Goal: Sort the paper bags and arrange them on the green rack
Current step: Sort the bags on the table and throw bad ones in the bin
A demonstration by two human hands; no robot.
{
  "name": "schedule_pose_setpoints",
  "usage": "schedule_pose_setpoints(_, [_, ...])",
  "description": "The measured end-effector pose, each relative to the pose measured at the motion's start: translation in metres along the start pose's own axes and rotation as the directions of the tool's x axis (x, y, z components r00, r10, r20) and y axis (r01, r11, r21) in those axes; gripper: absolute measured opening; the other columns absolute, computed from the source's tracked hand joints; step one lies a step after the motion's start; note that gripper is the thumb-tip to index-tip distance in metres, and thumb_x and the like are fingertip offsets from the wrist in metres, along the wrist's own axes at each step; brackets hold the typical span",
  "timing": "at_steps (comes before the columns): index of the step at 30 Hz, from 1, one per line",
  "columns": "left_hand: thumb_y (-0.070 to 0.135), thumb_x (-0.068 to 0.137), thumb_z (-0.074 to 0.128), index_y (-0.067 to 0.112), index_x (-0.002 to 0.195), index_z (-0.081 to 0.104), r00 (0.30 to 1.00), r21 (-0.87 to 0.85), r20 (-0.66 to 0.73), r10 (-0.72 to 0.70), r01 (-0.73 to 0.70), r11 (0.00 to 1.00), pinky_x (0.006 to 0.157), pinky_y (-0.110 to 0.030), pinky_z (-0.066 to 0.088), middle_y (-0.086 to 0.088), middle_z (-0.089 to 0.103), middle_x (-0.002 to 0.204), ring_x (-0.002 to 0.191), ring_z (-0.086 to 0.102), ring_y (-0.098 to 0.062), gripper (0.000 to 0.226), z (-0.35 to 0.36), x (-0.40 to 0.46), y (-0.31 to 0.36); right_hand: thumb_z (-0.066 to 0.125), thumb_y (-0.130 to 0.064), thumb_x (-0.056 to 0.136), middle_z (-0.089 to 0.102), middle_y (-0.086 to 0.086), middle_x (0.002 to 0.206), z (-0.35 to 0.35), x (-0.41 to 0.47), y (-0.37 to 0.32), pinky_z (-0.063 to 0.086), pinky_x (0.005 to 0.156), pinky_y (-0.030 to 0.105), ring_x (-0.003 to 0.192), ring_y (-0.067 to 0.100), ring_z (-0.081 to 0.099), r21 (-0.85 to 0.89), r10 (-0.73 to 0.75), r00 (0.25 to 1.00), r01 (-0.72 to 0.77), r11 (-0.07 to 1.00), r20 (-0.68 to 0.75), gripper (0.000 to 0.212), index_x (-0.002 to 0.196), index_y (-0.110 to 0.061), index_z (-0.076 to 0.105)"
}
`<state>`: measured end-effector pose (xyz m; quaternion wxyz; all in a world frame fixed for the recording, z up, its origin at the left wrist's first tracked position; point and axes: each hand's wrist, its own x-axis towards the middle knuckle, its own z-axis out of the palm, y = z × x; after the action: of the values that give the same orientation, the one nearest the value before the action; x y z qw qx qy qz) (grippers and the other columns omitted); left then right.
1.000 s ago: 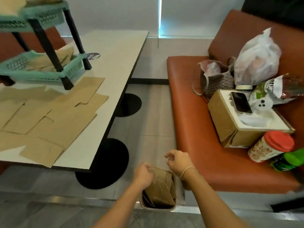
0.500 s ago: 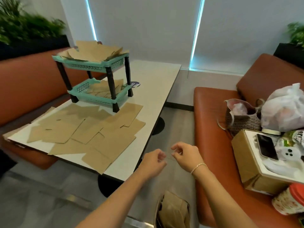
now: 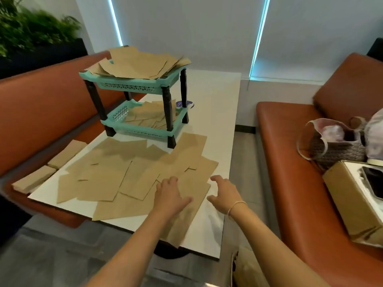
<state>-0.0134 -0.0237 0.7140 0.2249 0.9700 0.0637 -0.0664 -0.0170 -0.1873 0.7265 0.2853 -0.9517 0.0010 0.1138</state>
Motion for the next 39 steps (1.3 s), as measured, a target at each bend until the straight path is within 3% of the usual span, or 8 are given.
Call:
schedule_pose_setpoints(5, [0.064, 0.063, 0.069, 0.02, 0.142, 0.022, 0.991, 0.146, 0.125, 0.054, -0.072, 0.987, 0.103, -0.034, 0.032, -0.005, 0.031, 0.139, 0.127, 0.028, -0.024, 0.103, 0.007, 0.017, -0.02, 0.067, -0.037, 0.082, 0.04, 0.01, 0.136, 0.025, 0.038, -0.019, 0.038, 0.104, 0.038, 0.127, 0.028, 0.036, -0.132, 0.133, 0.99, -0.125, 0.983, 0.047, 0.078, 0.145, -0.022, 0.023])
schedule_pose_setpoints(10, [0.065, 0.053, 0.077, 0.025, 0.141, 0.02, 0.983, 0.071, 0.181, 0.022, -0.035, 0.997, 0.098, -0.032, 0.038, -0.007, 0.028, 0.135, 0.124, 0.031, -0.023, 0.112, 0.008, 0.034, -0.028, 0.078, -0.043, 0.068, 0.035, 0.009, 0.135, 0.036, 0.063, -0.034, 0.041, 0.102, 0.038, 0.124, 0.029, 0.039, -0.2, 0.24, 0.966, -0.217, 0.956, 0.099, 0.092, 0.142, -0.023, 0.027])
schedule_pose_setpoints(18, [0.039, 0.055, 0.088, 0.033, 0.147, -0.003, 0.952, -0.185, 0.278, 0.128, -0.077, 0.98, 0.096, -0.033, 0.044, -0.002, 0.03, 0.144, 0.128, 0.041, -0.023, 0.13, 0.008, 0.039, -0.027, 0.086, -0.043, 0.054, 0.056, -0.001, 0.1, 0.033, 0.079, -0.034, 0.047, 0.079, 0.03, 0.091, 0.019, 0.052, -0.174, 0.357, 0.922, -0.331, 0.927, 0.151, 0.067, 0.103, -0.023, 0.045])
schedule_pose_setpoints(21, [0.033, 0.056, 0.089, 0.04, 0.146, -0.005, 0.947, -0.267, 0.264, 0.18, -0.108, 0.958, 0.1, -0.037, 0.044, 0.003, 0.029, 0.149, 0.133, 0.038, -0.023, 0.13, 0.009, 0.039, -0.026, 0.084, -0.048, 0.055, 0.058, 0.003, 0.105, 0.032, 0.082, -0.033, 0.047, 0.077, 0.029, 0.09, 0.018, 0.05, -0.22, 0.368, 0.917, -0.331, 0.918, 0.156, 0.063, 0.1, -0.021, 0.048])
schedule_pose_setpoints(25, [0.022, 0.077, 0.075, 0.03, 0.149, 0.001, 0.961, -0.284, 0.194, 0.198, -0.138, 0.949, 0.096, -0.03, 0.046, 0.001, 0.041, 0.143, 0.124, 0.048, -0.019, 0.104, 0.007, 0.037, -0.024, 0.082, -0.042, 0.062, 0.06, 0.004, 0.105, 0.03, 0.083, -0.029, 0.048, 0.078, 0.027, 0.089, 0.019, 0.053, -0.254, 0.309, 0.939, -0.266, 0.93, 0.148, 0.056, 0.105, -0.016, 0.056])
schedule_pose_setpoints(31, [0.025, 0.091, 0.057, 0.025, 0.139, 0.037, 0.921, -0.352, 0.203, 0.331, -0.247, 0.903, 0.079, -0.02, 0.045, 0.003, 0.06, 0.116, 0.094, 0.055, -0.009, 0.052, 0.002, 0.036, -0.015, 0.072, -0.039, 0.074, 0.054, -0.002, 0.074, 0.004, 0.075, -0.019, 0.045, 0.07, 0.03, 0.077, 0.017, 0.052, -0.176, 0.214, 0.964, -0.185, 0.967, 0.158, 0.03, 0.067, -0.024, 0.047])
schedule_pose_setpoints(35, [0.036, 0.095, 0.048, 0.019, 0.106, 0.064, 0.946, -0.316, 0.013, 0.325, -0.304, 0.899, 0.081, -0.029, 0.044, 0.002, 0.064, 0.102, 0.096, 0.054, -0.016, 0.025, 0.005, 0.045, -0.007, 0.068, -0.031, 0.081, 0.056, -0.001, 0.08, -0.031, 0.064, -0.015, 0.039, 0.061, 0.023, 0.077, 0.017, 0.052, -0.159, 0.167, 0.977, -0.145, 0.977, 0.136, 0.028, 0.062, -0.026, 0.047])
schedule_pose_setpoints(39, [0.04, 0.093, 0.047, 0.022, 0.125, 0.052, 0.987, -0.126, -0.052, 0.151, -0.156, 0.98, 0.098, -0.028, 0.034, 0.004, 0.049, 0.129, 0.12, 0.036, -0.015, 0.037, 0.004, 0.067, -0.011, 0.066, -0.026, 0.084, 0.061, 0.0, 0.086, -0.052, 0.051, -0.004, 0.042, 0.067, 0.023, 0.082, 0.018, 0.057, -0.145, 0.189, 0.974, -0.171, 0.975, 0.122, 0.012, 0.076, -0.023, 0.058])
